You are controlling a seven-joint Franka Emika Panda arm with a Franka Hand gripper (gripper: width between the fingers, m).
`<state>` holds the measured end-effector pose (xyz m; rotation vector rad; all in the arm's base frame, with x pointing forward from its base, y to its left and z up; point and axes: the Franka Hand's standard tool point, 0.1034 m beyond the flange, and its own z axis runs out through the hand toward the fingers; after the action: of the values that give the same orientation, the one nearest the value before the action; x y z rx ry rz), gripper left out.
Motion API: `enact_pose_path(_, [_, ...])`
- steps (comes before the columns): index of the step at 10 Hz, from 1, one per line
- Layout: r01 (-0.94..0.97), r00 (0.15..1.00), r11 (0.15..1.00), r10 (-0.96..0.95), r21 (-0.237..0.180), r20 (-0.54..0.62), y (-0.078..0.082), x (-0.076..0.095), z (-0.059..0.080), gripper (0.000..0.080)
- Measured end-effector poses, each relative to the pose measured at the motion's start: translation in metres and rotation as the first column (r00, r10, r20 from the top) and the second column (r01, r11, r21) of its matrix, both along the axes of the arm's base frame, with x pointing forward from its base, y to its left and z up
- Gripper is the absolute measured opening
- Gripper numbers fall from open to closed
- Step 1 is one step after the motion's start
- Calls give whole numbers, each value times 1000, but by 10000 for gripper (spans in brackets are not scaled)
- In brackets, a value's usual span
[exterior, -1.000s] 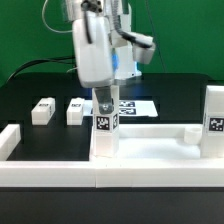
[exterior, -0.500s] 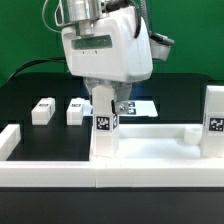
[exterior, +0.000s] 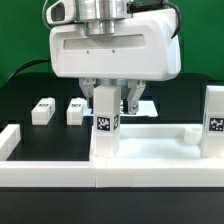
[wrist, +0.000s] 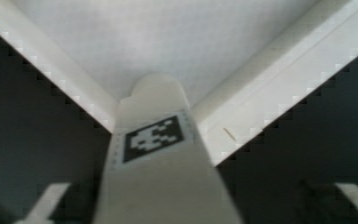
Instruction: Assemble desk
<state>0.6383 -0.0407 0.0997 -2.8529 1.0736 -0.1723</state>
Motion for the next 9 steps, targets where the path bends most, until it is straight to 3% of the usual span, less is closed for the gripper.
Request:
enact_pose_path(1, [33,999,999,-33,0,-2,-5,-1,0,383])
enact_pose_path(2, [104,995,995,-104,6,-14,-8,-4,-2,298])
enact_pose_path(4, [305,952,952,-304,37,-29,-10,-4,-3,298])
enact_pose_path(6, [556,830,828,-549,75,-95,-12,-8,-2,293])
enact_pose_path(9, [862,506,485,-837,145,-208,-8,-6,-2,293])
